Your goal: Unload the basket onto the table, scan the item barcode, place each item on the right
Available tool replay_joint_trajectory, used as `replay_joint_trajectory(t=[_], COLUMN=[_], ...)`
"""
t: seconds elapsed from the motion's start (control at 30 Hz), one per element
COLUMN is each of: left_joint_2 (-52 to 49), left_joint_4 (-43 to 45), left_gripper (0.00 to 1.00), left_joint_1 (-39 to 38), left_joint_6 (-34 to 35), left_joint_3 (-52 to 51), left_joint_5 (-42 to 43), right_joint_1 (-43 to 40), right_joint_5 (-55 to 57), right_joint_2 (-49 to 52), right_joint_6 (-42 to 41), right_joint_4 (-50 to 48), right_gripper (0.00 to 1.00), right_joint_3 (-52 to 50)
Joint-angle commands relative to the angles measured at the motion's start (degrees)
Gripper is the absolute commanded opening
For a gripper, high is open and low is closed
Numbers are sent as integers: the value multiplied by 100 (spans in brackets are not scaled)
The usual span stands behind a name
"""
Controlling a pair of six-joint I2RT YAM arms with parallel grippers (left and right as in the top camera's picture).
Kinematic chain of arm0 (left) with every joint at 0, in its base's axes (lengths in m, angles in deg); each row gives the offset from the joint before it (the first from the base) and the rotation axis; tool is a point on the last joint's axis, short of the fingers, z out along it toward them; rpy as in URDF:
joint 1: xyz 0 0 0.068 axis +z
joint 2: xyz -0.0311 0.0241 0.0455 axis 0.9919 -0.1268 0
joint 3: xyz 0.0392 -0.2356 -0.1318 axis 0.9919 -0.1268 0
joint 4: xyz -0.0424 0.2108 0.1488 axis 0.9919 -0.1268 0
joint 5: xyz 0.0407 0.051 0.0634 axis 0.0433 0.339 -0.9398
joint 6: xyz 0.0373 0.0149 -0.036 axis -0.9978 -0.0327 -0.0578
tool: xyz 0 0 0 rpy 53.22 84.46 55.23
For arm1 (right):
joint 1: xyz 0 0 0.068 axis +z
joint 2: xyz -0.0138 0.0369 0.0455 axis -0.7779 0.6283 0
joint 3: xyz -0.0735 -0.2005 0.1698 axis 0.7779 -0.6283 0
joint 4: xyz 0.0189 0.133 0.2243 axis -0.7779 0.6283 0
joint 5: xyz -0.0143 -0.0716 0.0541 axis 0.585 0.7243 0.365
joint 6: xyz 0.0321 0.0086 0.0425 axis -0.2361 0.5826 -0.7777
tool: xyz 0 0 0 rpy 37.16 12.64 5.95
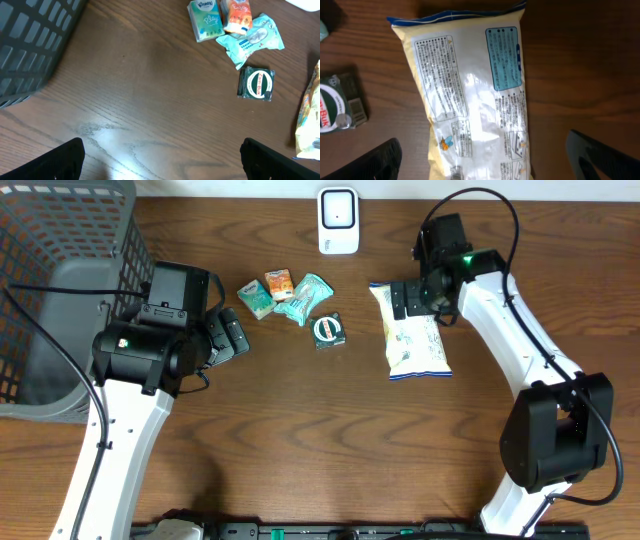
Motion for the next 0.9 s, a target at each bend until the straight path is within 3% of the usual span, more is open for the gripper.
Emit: replay_joint_trajectory(t=[0.0, 0.43, 0.67, 0.87], left_joint_2=[20, 20, 20, 20], left_joint_4=[-22, -22, -22, -20], left_gripper=[98, 98, 98, 98], left_joint_1=[24, 24, 24, 24], left_joint_6=[7, 7, 7, 7], left_joint_3=[20, 20, 20, 20], left_joint_5=[-55, -55, -55, -55], right_joint_1=[52, 90, 208, 293], right_joint_5=[48, -168, -184, -59], right_joint_2=[26, 35, 28, -31], right_joint_6=[-48, -328, -459, -455], right_joint_4=[-271, -1906, -1908, -1200], right_gripper=[99, 99, 99, 99], right_joint_3=[-428, -2039, -2059, -1388])
